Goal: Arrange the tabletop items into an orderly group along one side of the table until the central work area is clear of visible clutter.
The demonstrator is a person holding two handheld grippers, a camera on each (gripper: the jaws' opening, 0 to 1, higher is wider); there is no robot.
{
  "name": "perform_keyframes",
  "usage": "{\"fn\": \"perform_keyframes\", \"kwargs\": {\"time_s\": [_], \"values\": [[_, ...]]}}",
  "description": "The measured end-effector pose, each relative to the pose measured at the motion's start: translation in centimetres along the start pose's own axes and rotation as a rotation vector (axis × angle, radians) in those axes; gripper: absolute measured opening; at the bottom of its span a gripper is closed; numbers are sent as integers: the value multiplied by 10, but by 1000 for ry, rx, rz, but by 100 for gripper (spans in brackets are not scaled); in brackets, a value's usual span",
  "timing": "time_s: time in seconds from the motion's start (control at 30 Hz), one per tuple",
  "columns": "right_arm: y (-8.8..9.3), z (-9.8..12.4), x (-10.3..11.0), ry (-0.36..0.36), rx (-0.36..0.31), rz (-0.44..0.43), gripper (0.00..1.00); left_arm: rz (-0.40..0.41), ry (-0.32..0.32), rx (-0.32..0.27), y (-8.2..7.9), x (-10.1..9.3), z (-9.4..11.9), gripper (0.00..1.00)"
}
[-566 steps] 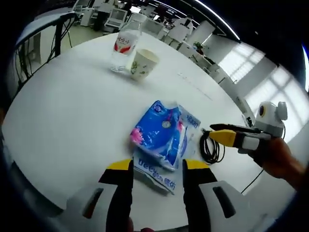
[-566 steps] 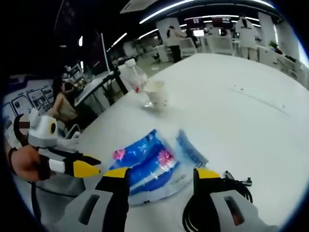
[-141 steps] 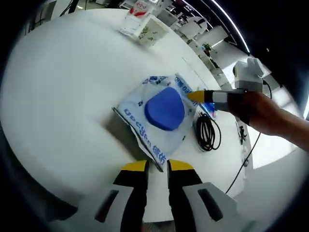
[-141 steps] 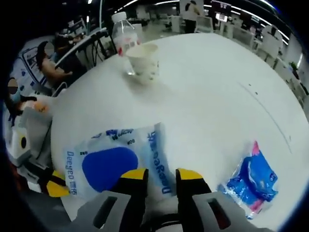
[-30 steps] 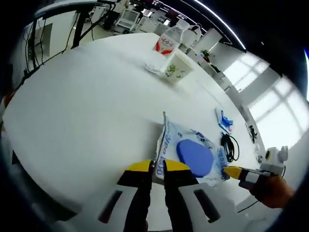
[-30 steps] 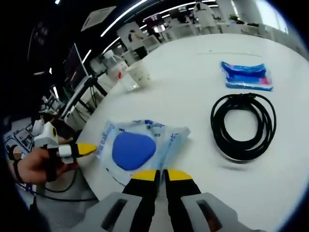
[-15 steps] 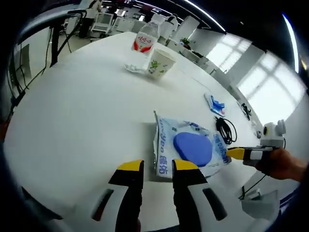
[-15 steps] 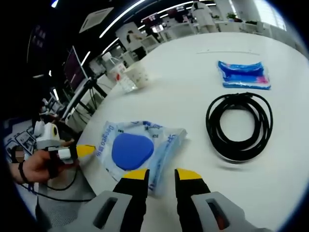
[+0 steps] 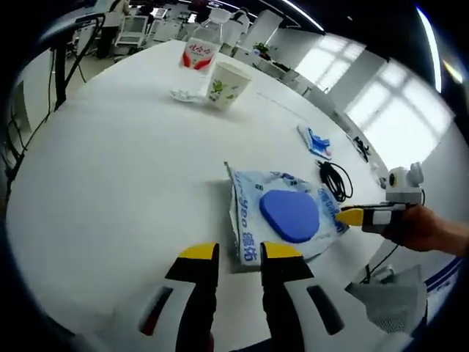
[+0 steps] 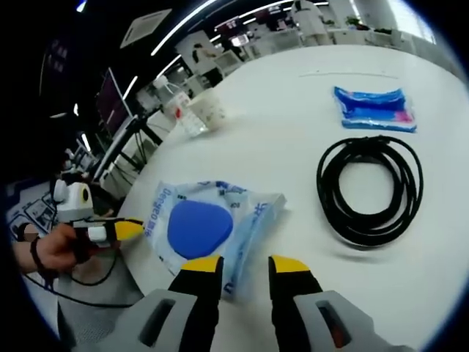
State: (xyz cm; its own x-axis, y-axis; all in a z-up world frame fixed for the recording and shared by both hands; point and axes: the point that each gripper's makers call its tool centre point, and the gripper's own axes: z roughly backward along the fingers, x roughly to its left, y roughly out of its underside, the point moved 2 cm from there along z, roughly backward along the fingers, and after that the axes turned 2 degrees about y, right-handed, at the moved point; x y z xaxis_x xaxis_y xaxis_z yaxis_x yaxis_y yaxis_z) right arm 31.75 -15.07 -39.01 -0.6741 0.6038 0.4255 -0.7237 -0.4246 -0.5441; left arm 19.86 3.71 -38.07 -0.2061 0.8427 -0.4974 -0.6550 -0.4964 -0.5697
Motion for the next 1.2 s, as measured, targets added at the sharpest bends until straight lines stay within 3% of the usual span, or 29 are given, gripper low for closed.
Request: {"fn": "perform_keyframes", "kwargs": {"time_s": [0.13, 0.2, 0.27, 0.43, 0.57, 0.6, 0.67, 0.73, 0.9, 1.2], "values": [[-2, -3, 0, -2, -3, -16, 18, -13, 24, 23, 3, -5, -3, 16], [-6, -5, 2, -18, -7, -9, 7, -25, 48, 25, 1, -10, -8, 3], [-9, -5, -2, 7, -3, 57, 0, -32, 45, 30, 0, -14, -10, 0], [-36, 3, -6, -2, -35, 83, 0, -103, 72, 3, -28, -39, -12, 0], [-62, 16, -9, 4, -79, 85, 0, -132, 94, -23, -55, -45, -24, 0], [-69, 11, -22, 5, -88, 87, 0, -139, 96, -27, -60, -46, -27, 0], [-77, 13, -26, 12, -97, 97, 0, -151, 104, -34, -72, -51, -35, 0], [-86, 7, -37, 21, -105, 99, 0, -165, 108, -40, -73, -63, -35, 0], [-119, 4, -56, 42, -128, 110, 0, -196, 118, -49, -92, -68, -58, 0], [-164, -15, -65, 36, -112, 208, 0, -167, 99, -53, -103, -79, -73, 0]]}}
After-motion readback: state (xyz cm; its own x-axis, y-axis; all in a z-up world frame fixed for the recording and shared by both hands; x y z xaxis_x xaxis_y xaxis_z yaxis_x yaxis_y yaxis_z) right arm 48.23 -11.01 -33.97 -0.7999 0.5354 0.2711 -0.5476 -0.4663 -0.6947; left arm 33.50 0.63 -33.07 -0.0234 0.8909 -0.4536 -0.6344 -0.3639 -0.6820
